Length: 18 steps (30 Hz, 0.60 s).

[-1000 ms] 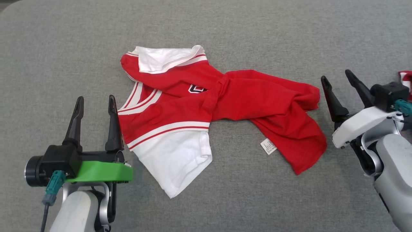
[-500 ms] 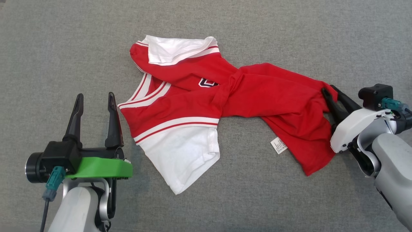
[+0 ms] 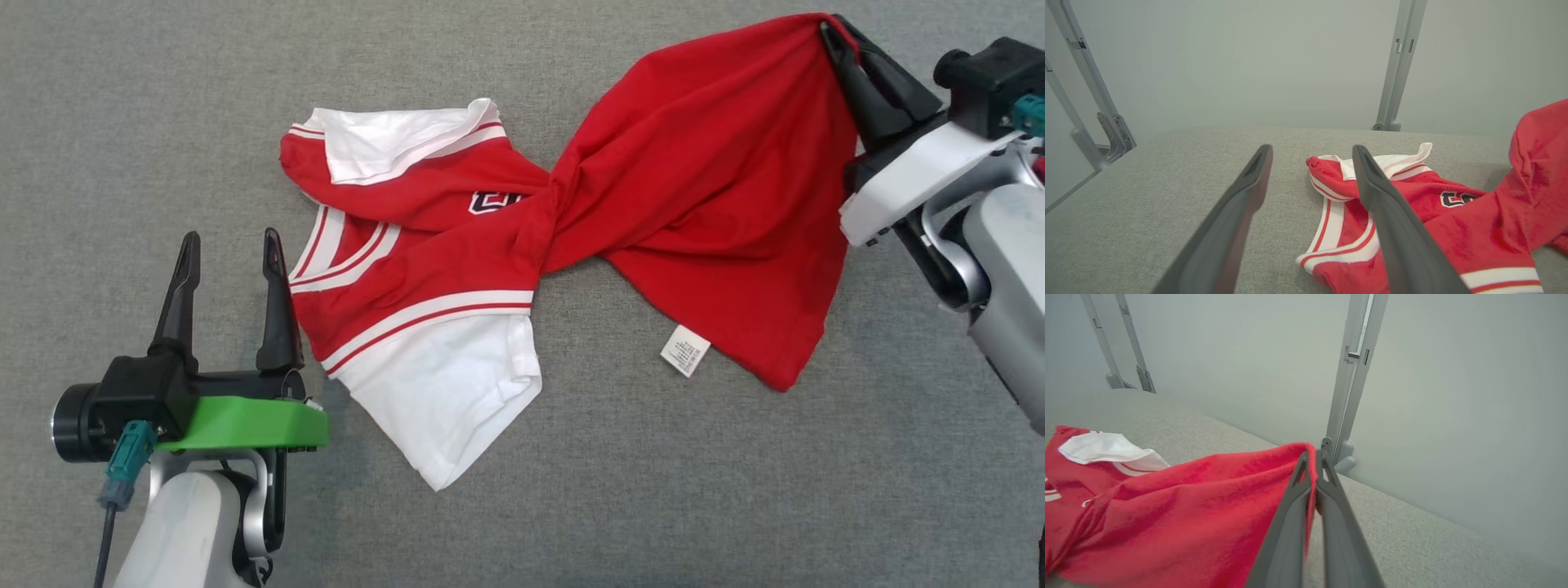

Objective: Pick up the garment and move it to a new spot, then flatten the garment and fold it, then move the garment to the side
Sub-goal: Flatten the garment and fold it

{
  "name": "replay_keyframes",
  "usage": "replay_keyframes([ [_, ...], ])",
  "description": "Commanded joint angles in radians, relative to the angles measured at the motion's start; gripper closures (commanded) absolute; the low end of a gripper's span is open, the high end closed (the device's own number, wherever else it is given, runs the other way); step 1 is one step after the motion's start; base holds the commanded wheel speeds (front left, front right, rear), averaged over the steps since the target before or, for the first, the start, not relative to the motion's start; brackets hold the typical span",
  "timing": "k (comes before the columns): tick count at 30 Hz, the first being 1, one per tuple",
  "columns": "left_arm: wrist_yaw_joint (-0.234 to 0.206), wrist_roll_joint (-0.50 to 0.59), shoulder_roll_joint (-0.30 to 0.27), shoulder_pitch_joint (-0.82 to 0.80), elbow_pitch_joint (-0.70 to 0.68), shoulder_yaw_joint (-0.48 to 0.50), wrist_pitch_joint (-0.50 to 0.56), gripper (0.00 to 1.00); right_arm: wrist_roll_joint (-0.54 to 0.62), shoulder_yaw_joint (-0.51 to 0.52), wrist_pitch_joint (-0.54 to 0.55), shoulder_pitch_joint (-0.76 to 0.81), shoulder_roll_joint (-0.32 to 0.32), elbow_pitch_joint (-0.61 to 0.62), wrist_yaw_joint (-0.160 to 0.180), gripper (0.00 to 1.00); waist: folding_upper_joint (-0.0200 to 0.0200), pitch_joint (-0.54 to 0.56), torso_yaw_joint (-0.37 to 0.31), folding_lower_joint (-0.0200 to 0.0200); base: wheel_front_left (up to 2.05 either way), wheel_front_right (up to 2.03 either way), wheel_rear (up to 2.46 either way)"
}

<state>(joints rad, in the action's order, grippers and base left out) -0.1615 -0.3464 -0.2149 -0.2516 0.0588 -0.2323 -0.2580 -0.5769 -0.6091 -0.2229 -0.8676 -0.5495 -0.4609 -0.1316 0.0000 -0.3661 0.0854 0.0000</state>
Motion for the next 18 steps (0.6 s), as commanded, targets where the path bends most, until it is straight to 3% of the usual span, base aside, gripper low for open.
replay_keyframes([
  [1, 0.000, 0.012, -0.010, 0.008, -0.004, 0.002, -0.007, 0.00, 0.026, -0.012, -0.014, 0.018, -0.001, 0.040, 0.002, 1.00, 0.0000, 0.009, -0.034, 0.0000, 0.00, 0.00, 0.00],
  [9, -0.005, 0.013, -0.022, 0.022, -0.013, 0.003, -0.004, 0.00, 0.168, -0.024, 0.034, 0.375, 0.008, 0.251, 0.002, 1.00, 0.0000, 0.025, -0.096, 0.0000, 0.00, 0.00, 0.00],
  [18, -0.002, 0.014, -0.038, 0.010, -0.019, -0.006, 0.015, 0.00, 0.194, 0.110, 0.066, 0.659, 0.091, 0.216, 0.002, 1.00, 0.0000, 0.031, -0.128, 0.0000, 0.00, 0.00, 0.00],
])
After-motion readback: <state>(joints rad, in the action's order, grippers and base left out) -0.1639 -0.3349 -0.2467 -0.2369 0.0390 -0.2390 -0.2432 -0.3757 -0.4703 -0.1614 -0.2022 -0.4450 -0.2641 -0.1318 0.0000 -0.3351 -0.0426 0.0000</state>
